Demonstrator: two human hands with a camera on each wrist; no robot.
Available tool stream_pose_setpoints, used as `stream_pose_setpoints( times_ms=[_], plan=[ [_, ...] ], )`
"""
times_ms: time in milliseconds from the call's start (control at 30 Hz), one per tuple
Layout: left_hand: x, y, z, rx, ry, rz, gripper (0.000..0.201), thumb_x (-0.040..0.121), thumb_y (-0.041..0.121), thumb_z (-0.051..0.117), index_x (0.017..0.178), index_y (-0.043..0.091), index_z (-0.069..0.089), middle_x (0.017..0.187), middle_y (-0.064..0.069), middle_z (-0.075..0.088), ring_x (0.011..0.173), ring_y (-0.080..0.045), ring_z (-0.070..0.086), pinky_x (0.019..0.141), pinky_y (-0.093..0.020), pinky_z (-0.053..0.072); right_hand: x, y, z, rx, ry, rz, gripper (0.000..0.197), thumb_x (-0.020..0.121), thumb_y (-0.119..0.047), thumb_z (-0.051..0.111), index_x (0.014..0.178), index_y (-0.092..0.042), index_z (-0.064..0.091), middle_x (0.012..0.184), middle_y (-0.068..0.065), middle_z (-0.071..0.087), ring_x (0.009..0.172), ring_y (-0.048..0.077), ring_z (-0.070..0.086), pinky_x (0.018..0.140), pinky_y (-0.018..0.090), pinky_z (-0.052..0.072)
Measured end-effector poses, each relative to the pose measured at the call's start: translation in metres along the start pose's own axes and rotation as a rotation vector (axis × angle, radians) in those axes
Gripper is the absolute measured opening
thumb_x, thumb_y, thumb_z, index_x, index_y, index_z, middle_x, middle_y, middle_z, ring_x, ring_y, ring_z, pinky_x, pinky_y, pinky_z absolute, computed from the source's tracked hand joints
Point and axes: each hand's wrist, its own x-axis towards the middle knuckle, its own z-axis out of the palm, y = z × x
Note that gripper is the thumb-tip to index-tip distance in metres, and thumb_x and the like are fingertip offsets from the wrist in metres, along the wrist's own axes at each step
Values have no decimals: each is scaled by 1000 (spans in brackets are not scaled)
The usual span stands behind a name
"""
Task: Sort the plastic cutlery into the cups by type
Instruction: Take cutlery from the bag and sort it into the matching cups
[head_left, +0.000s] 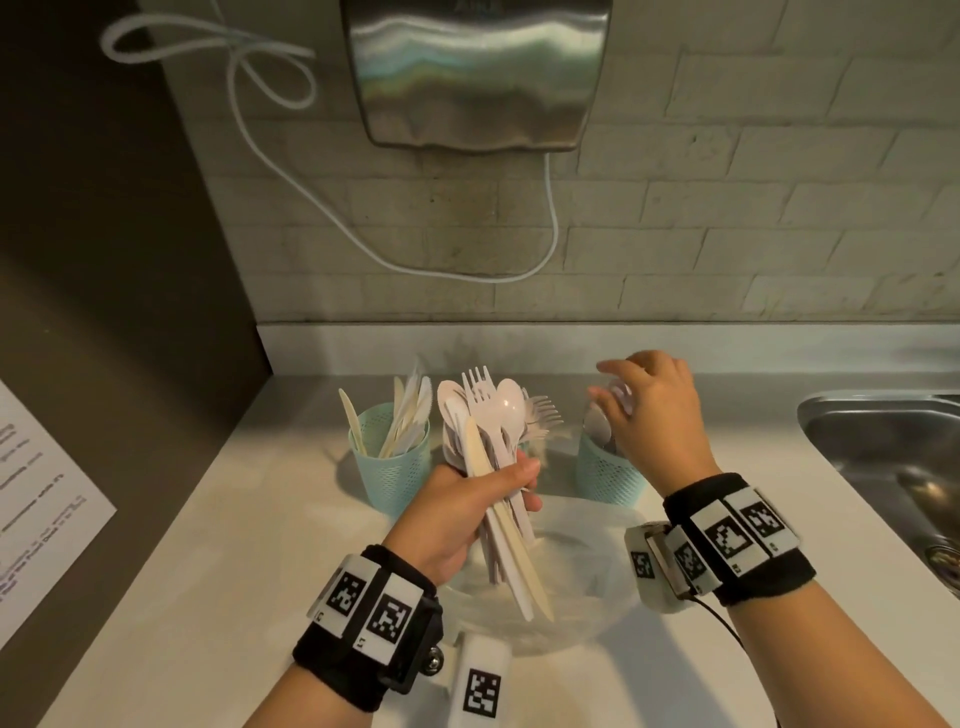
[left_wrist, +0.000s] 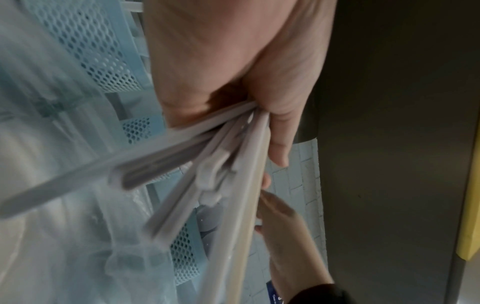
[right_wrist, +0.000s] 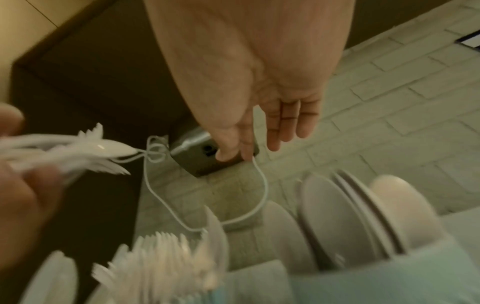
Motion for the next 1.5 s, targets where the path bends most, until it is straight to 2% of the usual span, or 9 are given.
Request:
stream_pose_setpoints(
  times_ms=[67, 167, 267, 433, 600, 800, 1100, 1233, 1500],
  plan=[
    [1, -1, 2, -9, -6, -3, 15, 79, 12, 69, 94, 11, 66, 74, 0, 69, 67, -14, 69, 68, -30, 56, -6, -23, -15, 185, -3, 0, 36, 85, -44, 61, 106, -17, 70, 105, 7, 61, 99, 22, 54, 85, 32, 43],
    [0, 0, 6, -17, -9, 14, 18, 80, 1, 66, 92, 14, 67, 77, -3, 71, 68, -17, 69, 67, -31, 57, -23, -62, -30, 494, -382, 122, 50, 74, -64, 56, 98, -23, 72, 91, -3, 69, 79, 11, 63, 72, 27, 53],
    [-3, 1, 9, 6, -10, 56, 35, 82, -12, 58, 85, 20, 72, 85, -10, 73, 75, -23, 69, 77, -38, 58, -37, -80, -22, 780, -545, 215, 33, 78, -39, 71, 91, -8, 71, 71, 4, 68, 57, 17, 61, 57, 30, 54],
    [-9, 4, 1, 0, -33, 72, 31, 83, -7, 59, 103, 14, 66, 92, -11, 73, 78, -22, 71, 71, -31, 58, -41, -82, -18, 1056, -569, 307, 31, 91, -24, 60, 93, 7, 63, 73, 19, 61, 55, 24, 53, 50, 26, 46],
    [-11, 4, 0, -52, -54, 61, 34, 85, -6, 57, 112, 13, 62, 96, -9, 74, 84, -25, 72, 70, -31, 57, -43, -89, -16, 1145, -557, 409, 26, 96, -22, 52, 97, -1, 65, 78, 11, 67, 55, 11, 59, 45, 21, 45],
    [-9, 3, -1, -147, -24, 24, 37, 87, -5, 52, 123, 7, 56, 111, -21, 68, 102, -36, 66, 77, -39, 58, -45, -91, -14, 1209, -494, 490, 24, 96, -23, 51, 87, -6, 65, 66, 9, 61, 54, 18, 53, 45, 25, 40],
    [-4, -2, 4, -67, 6, 14, 26, 86, -7, 51, 104, 7, 65, 99, -25, 69, 84, -32, 69, 78, -41, 58, -48, -90, -11, 1136, -450, 428, 19, 92, -21, 58, 96, -5, 68, 67, 0, 67, 56, 6, 61, 47, 19, 44],
    [-3, -4, 4, -74, 37, -1, 24, 87, -2, 55, 106, 10, 66, 101, -21, 71, 92, -31, 69, 86, -45, 55, -48, -85, -5, 1150, -415, 506, 21, 92, -24, 57, 98, -8, 70, 86, 11, 74, 74, 21, 70, 60, 30, 55],
    [-1, -5, 6, -51, 114, 30, 24, 87, 1, 58, 108, 8, 67, 105, -15, 72, 101, -26, 67, 93, -42, 52, -47, -85, -7, 1159, -422, 547, 30, 97, -27, 49, 82, -7, 66, 61, -3, 67, 50, 2, 61, 46, 14, 45]
  ],
)
